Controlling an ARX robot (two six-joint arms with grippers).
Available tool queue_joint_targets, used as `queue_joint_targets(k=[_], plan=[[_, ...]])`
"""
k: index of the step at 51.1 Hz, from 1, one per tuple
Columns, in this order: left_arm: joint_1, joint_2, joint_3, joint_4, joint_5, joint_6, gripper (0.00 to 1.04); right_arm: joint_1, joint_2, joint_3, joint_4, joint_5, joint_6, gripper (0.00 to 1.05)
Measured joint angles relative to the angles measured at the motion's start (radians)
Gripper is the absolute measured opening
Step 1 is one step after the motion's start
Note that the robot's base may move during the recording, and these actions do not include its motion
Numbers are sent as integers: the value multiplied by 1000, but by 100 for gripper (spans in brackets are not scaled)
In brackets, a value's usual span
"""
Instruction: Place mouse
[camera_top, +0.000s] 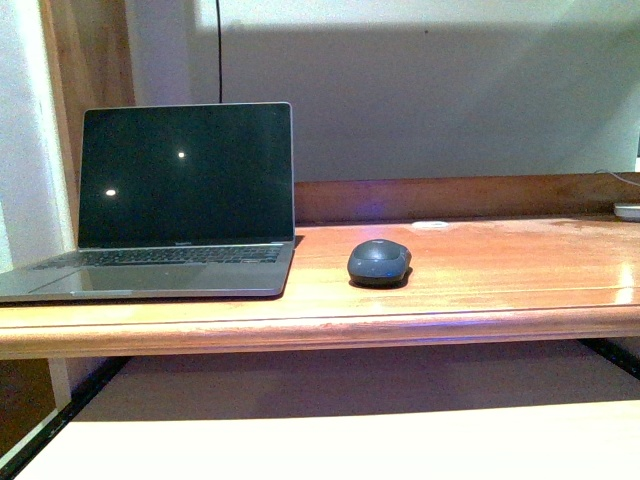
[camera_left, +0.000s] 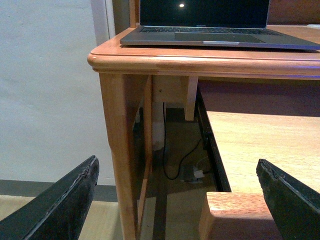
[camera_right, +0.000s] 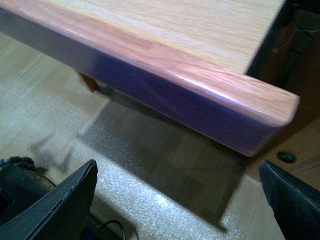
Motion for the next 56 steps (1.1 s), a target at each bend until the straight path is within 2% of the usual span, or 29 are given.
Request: queue_joint_targets(k=[11,20,36,47,56], plan=[[0,0,0,0,0,0,97,169,-104,-80,106,18,83,97],[0,0,0,0,0,0,97,329,-155,-126,239,69,246,97],[0,0,0,0,0,0,97,558,-95,-186,520,215,480,97],[0,0,0,0,0,0,97,749,56,-176,797,356,678,97],[0,0,0,0,0,0,97,828,163,-134,923,428,759,97]])
